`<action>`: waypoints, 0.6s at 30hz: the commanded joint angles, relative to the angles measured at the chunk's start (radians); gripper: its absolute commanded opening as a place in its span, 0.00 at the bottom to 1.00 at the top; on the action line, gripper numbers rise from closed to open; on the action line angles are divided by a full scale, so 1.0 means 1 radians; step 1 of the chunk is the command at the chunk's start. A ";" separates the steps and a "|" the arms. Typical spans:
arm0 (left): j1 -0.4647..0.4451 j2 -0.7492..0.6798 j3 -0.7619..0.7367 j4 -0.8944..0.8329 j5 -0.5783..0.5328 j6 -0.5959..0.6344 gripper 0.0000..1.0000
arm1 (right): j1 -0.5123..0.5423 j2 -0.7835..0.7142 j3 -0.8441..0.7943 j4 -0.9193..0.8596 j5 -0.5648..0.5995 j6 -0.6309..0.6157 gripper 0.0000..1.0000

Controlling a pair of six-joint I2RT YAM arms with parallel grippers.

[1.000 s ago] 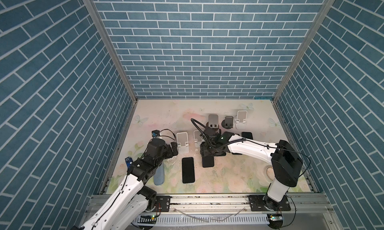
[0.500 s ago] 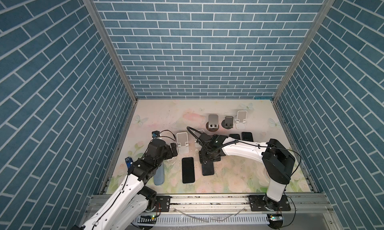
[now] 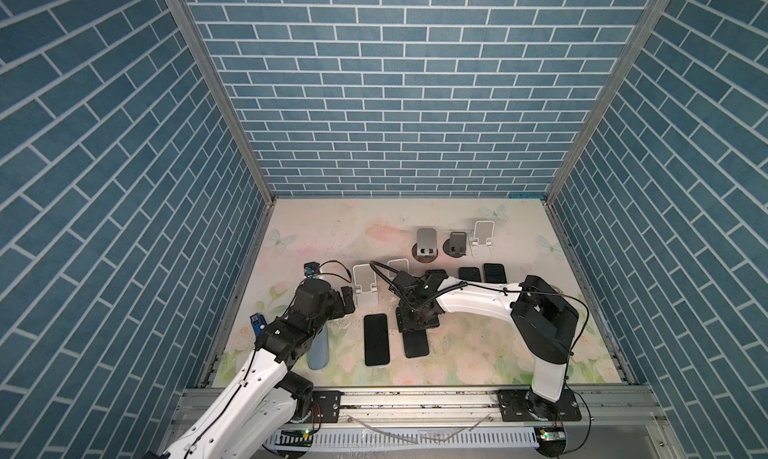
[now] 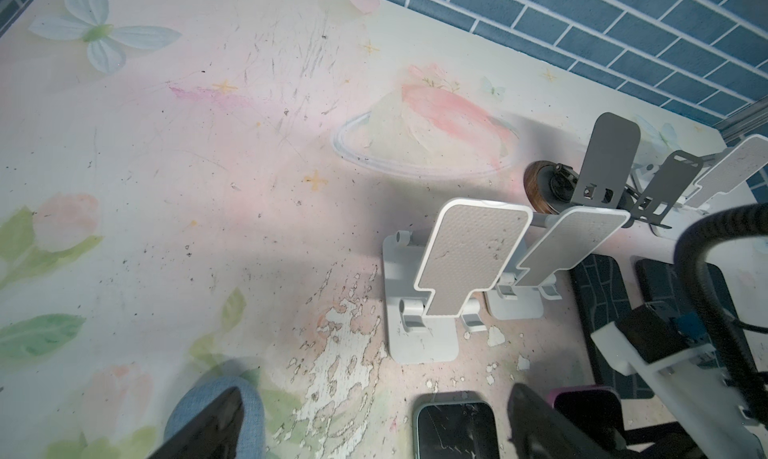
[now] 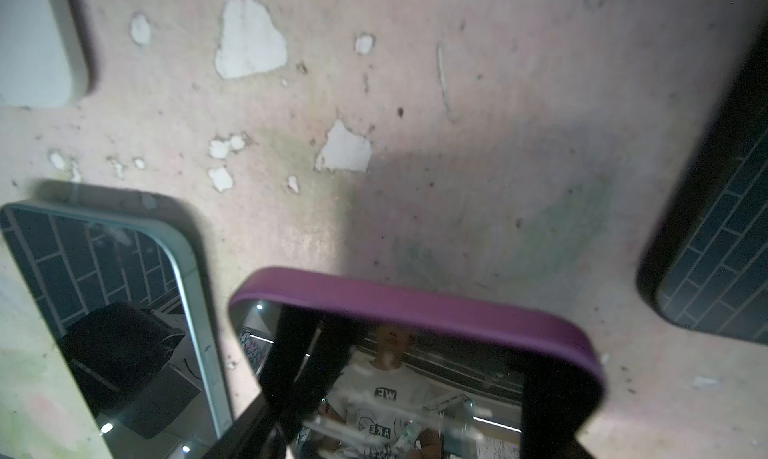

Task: Remove the phone from the phone stand
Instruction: 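Lower the purple phone flat onto the table and open the right gripper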

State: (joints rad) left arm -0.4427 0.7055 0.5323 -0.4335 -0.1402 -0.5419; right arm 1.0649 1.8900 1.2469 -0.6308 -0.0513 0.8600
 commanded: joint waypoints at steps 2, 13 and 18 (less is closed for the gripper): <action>0.007 -0.016 0.008 -0.028 0.001 0.010 1.00 | 0.009 0.038 0.015 -0.032 0.033 0.019 0.43; 0.007 -0.043 0.009 -0.055 -0.009 0.010 1.00 | 0.009 0.079 0.077 -0.113 0.104 0.017 0.48; 0.007 -0.049 0.000 -0.052 -0.016 0.010 1.00 | 0.013 0.109 0.144 -0.210 0.152 0.021 0.50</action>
State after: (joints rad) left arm -0.4427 0.6647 0.5323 -0.4603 -0.1398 -0.5419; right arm 1.0737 1.9602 1.3434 -0.7372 0.0101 0.8600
